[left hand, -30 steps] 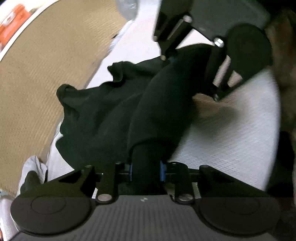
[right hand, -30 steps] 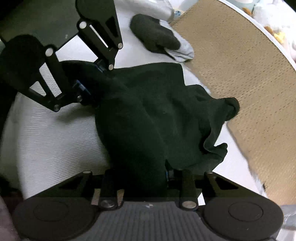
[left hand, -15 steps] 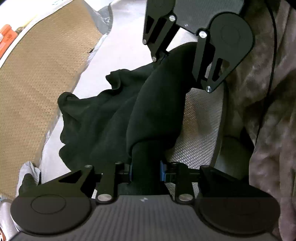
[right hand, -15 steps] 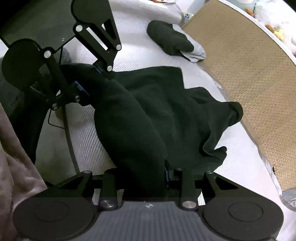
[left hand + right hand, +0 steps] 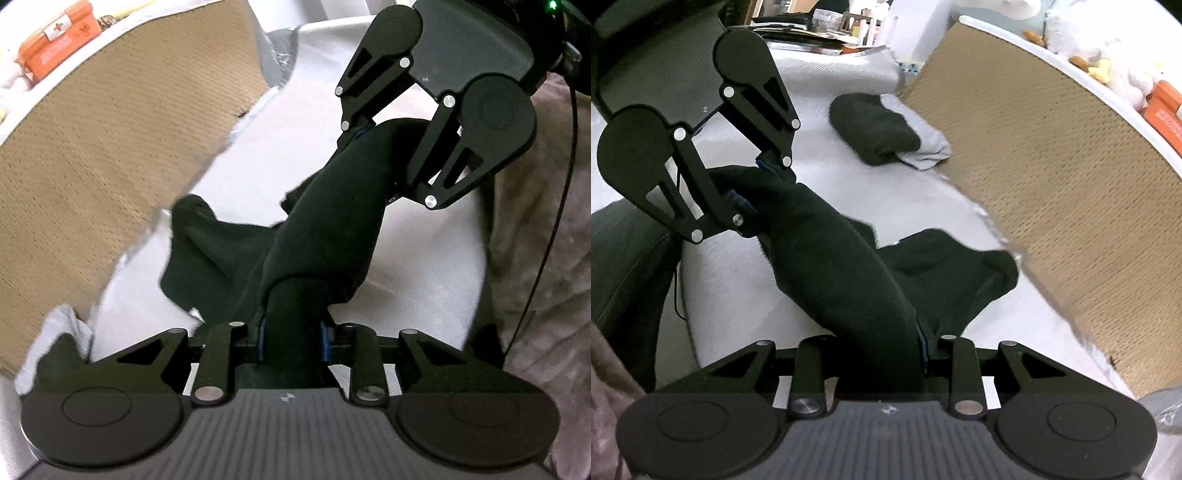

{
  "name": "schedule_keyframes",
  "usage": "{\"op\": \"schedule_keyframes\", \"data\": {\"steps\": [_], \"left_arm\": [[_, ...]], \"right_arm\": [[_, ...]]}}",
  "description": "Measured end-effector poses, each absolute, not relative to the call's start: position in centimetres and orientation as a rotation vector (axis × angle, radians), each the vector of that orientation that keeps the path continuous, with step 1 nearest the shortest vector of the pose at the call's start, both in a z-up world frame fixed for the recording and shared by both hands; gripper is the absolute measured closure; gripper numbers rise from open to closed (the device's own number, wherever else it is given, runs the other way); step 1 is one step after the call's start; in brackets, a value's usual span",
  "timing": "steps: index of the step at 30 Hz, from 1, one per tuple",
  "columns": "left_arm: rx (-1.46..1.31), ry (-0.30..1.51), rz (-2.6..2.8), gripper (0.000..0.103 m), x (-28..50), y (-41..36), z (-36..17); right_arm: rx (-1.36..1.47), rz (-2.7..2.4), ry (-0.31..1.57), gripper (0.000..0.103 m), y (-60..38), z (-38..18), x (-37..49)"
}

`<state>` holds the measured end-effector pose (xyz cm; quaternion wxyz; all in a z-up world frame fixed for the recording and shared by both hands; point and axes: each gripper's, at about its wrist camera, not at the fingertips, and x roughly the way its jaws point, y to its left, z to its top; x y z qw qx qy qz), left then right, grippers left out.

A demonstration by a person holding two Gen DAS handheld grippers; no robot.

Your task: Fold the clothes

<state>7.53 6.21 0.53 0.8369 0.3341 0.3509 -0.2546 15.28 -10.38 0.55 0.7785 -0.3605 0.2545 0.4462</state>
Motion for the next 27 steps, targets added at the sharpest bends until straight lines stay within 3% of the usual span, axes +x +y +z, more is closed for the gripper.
{"op": "schedule_keyframes", "data": {"steps": [11, 20, 23, 25, 27], "left_arm": [[0.666, 0.809, -0.608, 0.072, 19.7, 9.3, 4.4], [0.601, 0.821, -0.434, 0.068, 30.2, 10.9, -1.0], [0.583, 0.832, -0.355, 0.054, 32.6, 11.4, -4.2], [0.544, 0.826, -0.317, 0.052, 33.6, 12.0, -5.7], [0.451, 0.797, -0.307, 0.051, 33.4, 13.2, -5.9]], "right_arm": [[-0.719, 0.970, 0.653, 0.069, -7.0, 2.8, 26.2], [-0.694, 0.885, 0.701, 0.069, -2.6, 0.0, 37.3], [-0.688, 0.861, 0.691, 0.065, -1.5, -2.8, 39.8], [-0.666, 0.824, 0.687, 0.050, -1.3, -4.8, 41.1], [-0.621, 0.789, 0.683, 0.044, -1.4, -6.5, 42.2]]}}
